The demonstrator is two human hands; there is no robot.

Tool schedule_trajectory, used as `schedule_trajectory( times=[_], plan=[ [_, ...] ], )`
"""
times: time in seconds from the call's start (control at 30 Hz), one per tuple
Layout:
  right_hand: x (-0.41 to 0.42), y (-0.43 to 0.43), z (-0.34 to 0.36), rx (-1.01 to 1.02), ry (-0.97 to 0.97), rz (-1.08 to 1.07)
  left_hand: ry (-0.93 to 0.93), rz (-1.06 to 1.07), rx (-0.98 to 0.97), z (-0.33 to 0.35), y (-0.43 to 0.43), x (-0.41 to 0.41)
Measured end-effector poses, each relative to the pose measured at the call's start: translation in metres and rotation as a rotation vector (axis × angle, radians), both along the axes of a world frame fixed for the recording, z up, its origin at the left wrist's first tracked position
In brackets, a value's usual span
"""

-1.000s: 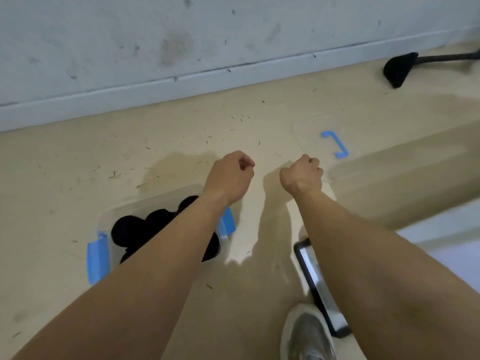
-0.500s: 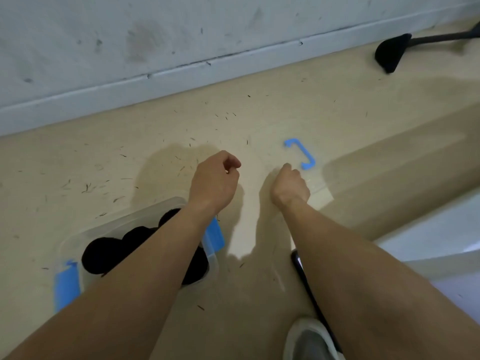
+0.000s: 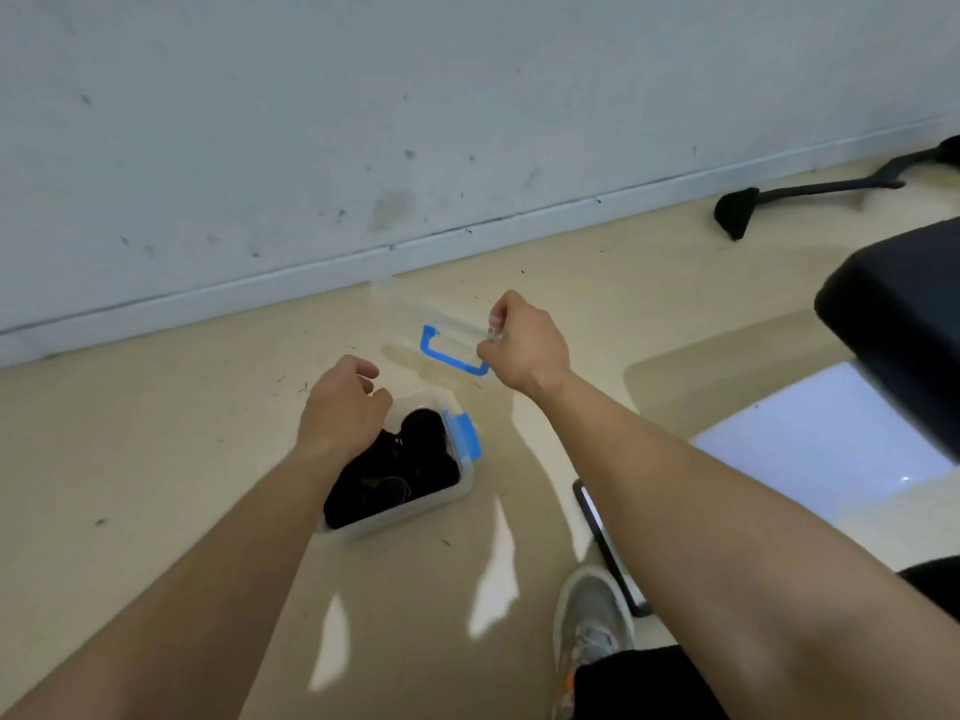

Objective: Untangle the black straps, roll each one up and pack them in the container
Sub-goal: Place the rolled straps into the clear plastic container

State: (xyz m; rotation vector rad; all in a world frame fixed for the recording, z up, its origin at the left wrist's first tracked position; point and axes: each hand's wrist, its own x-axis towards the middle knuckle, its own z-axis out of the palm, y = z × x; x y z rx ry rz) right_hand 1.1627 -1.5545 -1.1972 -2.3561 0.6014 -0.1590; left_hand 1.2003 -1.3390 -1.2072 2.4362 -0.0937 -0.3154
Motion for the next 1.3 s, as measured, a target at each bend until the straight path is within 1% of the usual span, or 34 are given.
schedule_trajectory(
  times=[0.13, 0.2, 0.3, 0.4, 0.5, 0.57, 0.67, 0.77, 0.87, 0.93, 1.07, 1.17, 1.3],
  plan=[
    [-0.020, 0.029, 0.055, 0.130, -0.073, 0.122, -0.069, 0.162, 0.065, 0.041, 0.042, -0.027],
    [-0.029, 0.042, 0.076, 0.177, -0.094, 0.214, -0.094, 0.204, 0.054, 0.056, 0.064, -0.037],
    [-0.038, 0.057, 0.102, 0.227, -0.095, 0.328, -0.050, 0.198, -0.059, 0.065, 0.097, -0.051],
    [-0.042, 0.068, 0.115, 0.270, -0.090, 0.370, 0.002, 0.179, -0.226, 0.067, 0.119, -0.065],
    [-0.043, 0.072, 0.110, 0.324, -0.141, 0.296, 0.011, 0.222, -0.397, 0.057, 0.132, -0.071],
    [-0.045, 0.071, 0.098, 0.338, -0.170, 0.183, 0.086, 0.254, -0.496, 0.051, 0.133, -0.073],
    [-0.048, 0.069, 0.062, 0.390, -0.087, 0.076, 0.227, 0.319, -0.569, 0.030, 0.130, -0.071],
    [-0.049, 0.066, 0.021, 0.372, -0.019, 0.008, 0.311, 0.396, -0.599, 0.002, 0.123, -0.062],
    [-0.044, 0.063, -0.017, 0.338, 0.021, -0.035, 0.298, 0.457, -0.540, -0.028, 0.114, -0.047],
    [-0.034, 0.062, -0.043, 0.304, 0.066, -0.035, 0.238, 0.467, -0.424, -0.048, 0.109, -0.033],
    [-0.008, 0.059, -0.089, 0.229, 0.208, -0.015, 0.143, 0.434, -0.125, -0.083, 0.104, -0.008],
    [0.003, 0.057, -0.107, 0.194, 0.284, 0.013, 0.124, 0.428, -0.052, -0.107, 0.101, 0.004],
    [0.006, 0.057, -0.121, 0.212, 0.300, 0.030, 0.098, 0.474, -0.007, -0.119, 0.098, 0.010]
  ],
)
